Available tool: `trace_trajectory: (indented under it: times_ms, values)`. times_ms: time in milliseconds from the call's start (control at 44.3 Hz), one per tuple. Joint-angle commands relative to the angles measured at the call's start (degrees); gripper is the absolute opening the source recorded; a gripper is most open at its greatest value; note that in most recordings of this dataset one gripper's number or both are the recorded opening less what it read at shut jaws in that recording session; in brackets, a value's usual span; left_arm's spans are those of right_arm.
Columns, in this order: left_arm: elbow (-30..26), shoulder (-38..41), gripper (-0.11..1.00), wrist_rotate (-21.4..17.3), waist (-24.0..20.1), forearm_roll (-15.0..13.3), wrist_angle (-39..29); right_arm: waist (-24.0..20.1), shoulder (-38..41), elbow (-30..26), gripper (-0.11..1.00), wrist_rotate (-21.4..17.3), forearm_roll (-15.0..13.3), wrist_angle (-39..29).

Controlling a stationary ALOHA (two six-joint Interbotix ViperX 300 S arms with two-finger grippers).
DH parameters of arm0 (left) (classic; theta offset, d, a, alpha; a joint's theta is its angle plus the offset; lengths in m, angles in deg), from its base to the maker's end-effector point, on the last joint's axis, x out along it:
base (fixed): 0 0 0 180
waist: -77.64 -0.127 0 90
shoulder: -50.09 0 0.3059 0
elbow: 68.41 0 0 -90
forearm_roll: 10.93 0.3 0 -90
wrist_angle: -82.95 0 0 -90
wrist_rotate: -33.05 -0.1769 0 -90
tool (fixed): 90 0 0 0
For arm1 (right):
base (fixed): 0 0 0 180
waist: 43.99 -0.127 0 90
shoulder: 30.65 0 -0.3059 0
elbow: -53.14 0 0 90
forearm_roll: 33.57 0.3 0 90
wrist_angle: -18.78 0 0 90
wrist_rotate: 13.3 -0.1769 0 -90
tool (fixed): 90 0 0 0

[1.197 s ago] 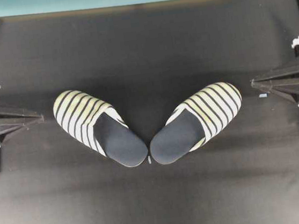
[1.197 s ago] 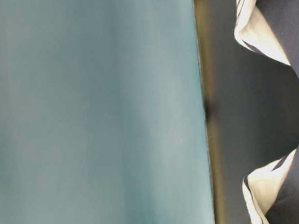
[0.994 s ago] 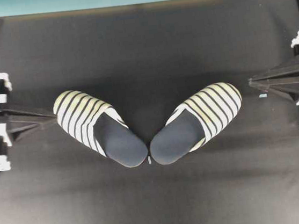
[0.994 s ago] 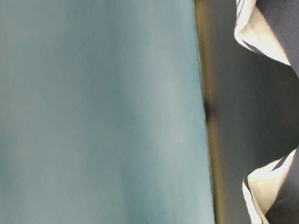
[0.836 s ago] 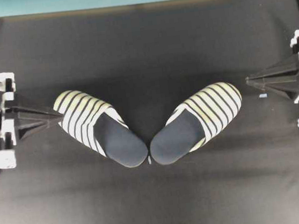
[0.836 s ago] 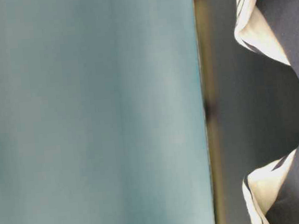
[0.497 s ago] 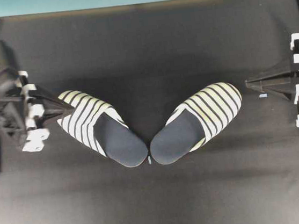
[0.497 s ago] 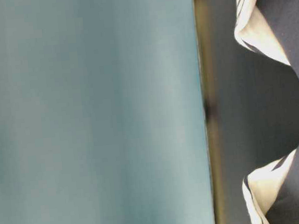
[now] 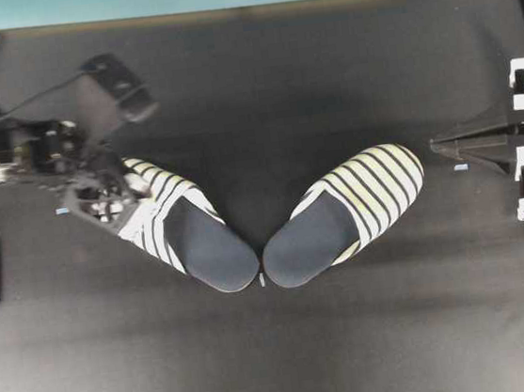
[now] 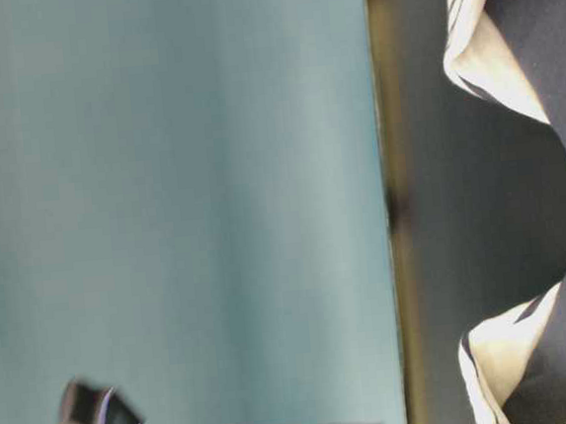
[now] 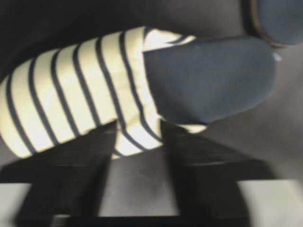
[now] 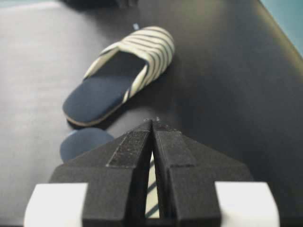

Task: Arrange the slippers with the left arm.
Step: 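Move the left gripper toward the heel of the left striped slipper, then grasp the left slipper's heel edge with the left gripper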

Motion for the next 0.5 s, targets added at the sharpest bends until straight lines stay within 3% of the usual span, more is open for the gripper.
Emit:
trace_trajectory:
  times_ms: [0,90,158,474]
  values:
    - [-2.81,2.81,0.6,0.35,-0.18,0.18,-1.58,0.26,0.26,-0.18,0.0,-0.18,0.18,0.62]
    - [-4.31,5.89,0.81,0.53,-0.26,0.18,-2.02,0.26,0.26,0.09,0.0,-0.18,0.18,0.7]
    - [-5.27,8.17,0.89,0.97,-0.26,0.18,-1.93,0.26,0.26,0.26,0.0,-0.18,0.18,0.97]
    - [-7.56,16.08,0.85,2.9,-0.88,0.26,-3.43,0.26,0.18,0.62,0.0,-0.18,0.18,0.97]
